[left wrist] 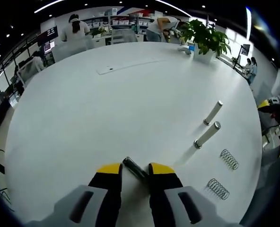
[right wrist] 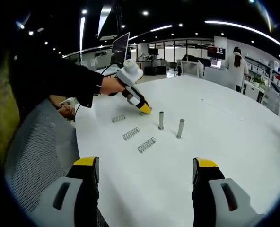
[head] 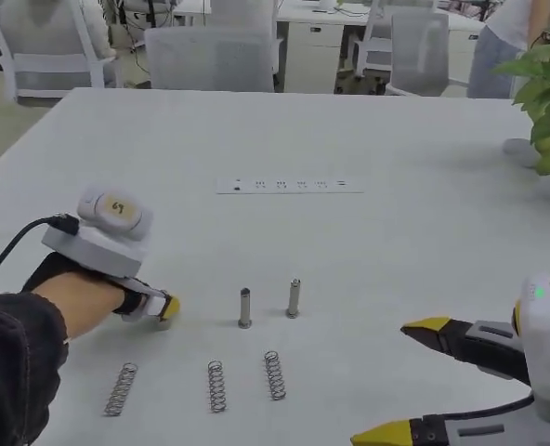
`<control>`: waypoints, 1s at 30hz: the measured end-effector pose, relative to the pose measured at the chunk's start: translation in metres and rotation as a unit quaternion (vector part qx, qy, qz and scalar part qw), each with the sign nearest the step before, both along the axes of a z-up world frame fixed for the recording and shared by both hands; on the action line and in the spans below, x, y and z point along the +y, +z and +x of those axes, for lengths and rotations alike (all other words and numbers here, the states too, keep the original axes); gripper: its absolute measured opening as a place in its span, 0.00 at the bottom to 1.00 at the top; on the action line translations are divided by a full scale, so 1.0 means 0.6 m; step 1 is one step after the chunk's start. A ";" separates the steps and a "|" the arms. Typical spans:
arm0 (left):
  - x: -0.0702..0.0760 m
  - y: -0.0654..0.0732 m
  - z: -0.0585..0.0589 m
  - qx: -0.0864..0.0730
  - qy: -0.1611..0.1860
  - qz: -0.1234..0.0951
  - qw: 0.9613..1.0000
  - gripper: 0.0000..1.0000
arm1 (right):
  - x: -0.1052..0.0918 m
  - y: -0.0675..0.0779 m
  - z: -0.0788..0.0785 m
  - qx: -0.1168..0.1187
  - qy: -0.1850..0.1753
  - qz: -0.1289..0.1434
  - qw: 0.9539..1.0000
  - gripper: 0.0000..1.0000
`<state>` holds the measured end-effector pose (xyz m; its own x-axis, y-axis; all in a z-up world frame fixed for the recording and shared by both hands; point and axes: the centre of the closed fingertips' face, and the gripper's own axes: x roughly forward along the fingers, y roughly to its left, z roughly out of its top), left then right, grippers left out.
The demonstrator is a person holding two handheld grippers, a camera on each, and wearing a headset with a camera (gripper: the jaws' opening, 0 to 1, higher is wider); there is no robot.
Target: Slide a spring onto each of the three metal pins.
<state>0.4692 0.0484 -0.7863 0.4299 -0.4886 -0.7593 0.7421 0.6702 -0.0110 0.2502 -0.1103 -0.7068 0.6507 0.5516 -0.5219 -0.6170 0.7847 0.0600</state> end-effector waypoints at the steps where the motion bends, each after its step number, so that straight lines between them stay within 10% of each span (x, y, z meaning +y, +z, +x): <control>1: 0.000 -0.001 -0.001 0.001 -0.001 0.001 1.000 0.14 | 0.000 0.000 0.000 0.000 0.000 0.000 1.000 0.81; 30: -0.006 -0.002 0.010 -0.006 -0.008 0.021 1.000 0.01 | 0.000 0.000 0.002 0.003 0.002 0.000 1.000 0.80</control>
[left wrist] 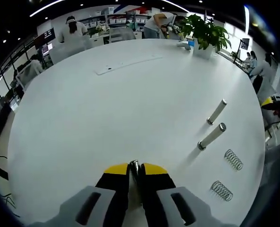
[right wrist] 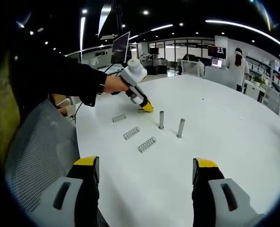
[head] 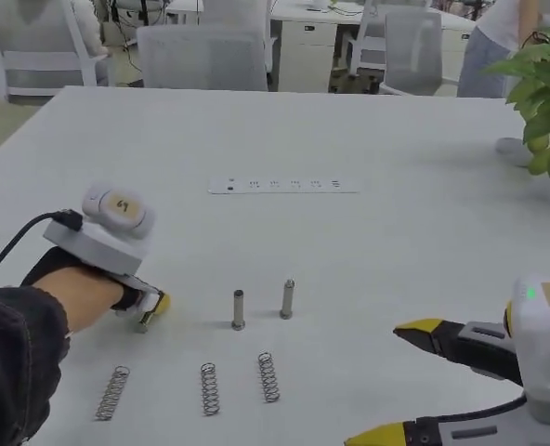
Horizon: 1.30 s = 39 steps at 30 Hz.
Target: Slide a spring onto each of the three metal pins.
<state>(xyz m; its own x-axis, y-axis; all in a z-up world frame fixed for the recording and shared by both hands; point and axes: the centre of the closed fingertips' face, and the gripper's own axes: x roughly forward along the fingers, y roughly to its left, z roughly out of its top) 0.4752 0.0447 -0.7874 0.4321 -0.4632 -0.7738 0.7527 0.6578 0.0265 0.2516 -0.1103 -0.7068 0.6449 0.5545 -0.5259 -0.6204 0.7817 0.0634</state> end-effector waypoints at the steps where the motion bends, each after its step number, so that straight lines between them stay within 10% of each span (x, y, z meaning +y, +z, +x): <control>1: -0.001 0.000 0.000 0.001 -0.001 0.000 1.000 0.00 | 0.000 0.000 0.000 0.000 0.000 0.000 1.000 0.80; 39: 0.021 0.050 -0.012 -0.010 0.033 -0.059 0.998 0.00 | 0.014 0.013 0.005 -0.013 0.013 -0.001 1.000 0.80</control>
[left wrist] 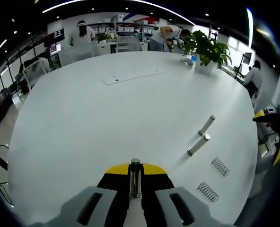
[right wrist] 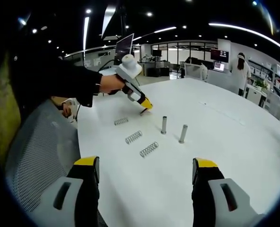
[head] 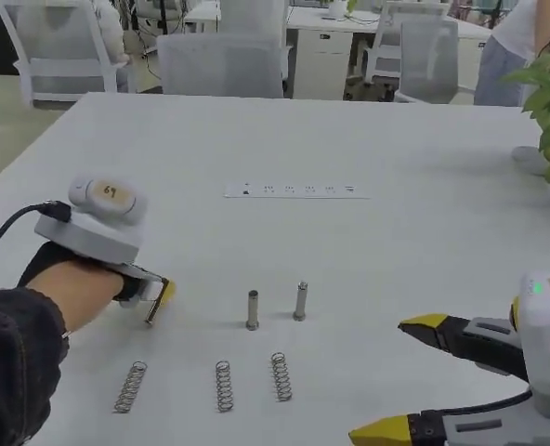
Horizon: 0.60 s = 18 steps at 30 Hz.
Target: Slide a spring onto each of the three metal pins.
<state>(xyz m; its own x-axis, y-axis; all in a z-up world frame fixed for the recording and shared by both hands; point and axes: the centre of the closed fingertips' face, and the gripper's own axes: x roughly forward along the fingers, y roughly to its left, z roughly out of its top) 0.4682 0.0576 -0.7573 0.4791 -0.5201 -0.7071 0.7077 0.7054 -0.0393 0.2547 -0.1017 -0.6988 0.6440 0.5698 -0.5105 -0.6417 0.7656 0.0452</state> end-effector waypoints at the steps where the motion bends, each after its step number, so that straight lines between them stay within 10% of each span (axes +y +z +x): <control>1: 0.001 0.001 -0.001 0.000 0.001 -0.001 1.000 0.00 | 0.001 0.000 0.000 0.000 0.001 0.000 1.000 0.80; 18: -0.002 0.021 -0.021 -0.018 0.001 -0.032 0.999 0.00 | 0.003 0.005 -0.001 -0.003 0.003 -0.003 1.000 0.80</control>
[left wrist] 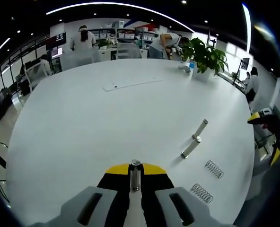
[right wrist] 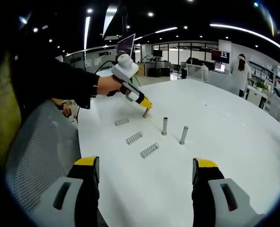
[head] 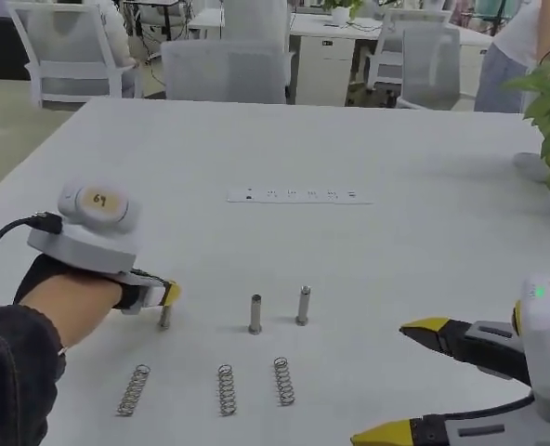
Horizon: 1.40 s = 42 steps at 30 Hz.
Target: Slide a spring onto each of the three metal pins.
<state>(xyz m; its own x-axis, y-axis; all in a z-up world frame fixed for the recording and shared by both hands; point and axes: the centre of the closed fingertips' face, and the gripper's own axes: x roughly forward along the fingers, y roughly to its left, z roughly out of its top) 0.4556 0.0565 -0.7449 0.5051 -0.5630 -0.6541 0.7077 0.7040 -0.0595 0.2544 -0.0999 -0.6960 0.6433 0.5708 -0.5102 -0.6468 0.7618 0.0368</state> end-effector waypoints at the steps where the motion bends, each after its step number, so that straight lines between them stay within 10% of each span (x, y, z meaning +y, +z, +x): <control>1: 0.000 0.001 -0.001 -0.002 -0.001 -0.002 1.000 0.00 | 0.000 0.000 0.000 0.000 0.000 -0.001 1.000 0.80; 10: -0.002 0.003 -0.007 -0.011 0.005 -0.035 0.999 0.00 | 0.003 0.001 0.000 0.000 0.003 -0.002 1.000 0.80; 42: -0.005 -0.002 -0.023 -0.013 -0.024 -0.005 1.000 0.00 | 0.009 0.002 0.003 -0.002 0.008 0.000 1.000 0.80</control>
<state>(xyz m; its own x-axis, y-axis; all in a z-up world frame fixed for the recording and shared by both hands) 0.4421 0.0532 -0.7462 0.4945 -0.5934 -0.6351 0.7417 0.6690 -0.0476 0.2562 -0.0945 -0.6946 0.6366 0.5810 -0.5071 -0.6589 0.7515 0.0337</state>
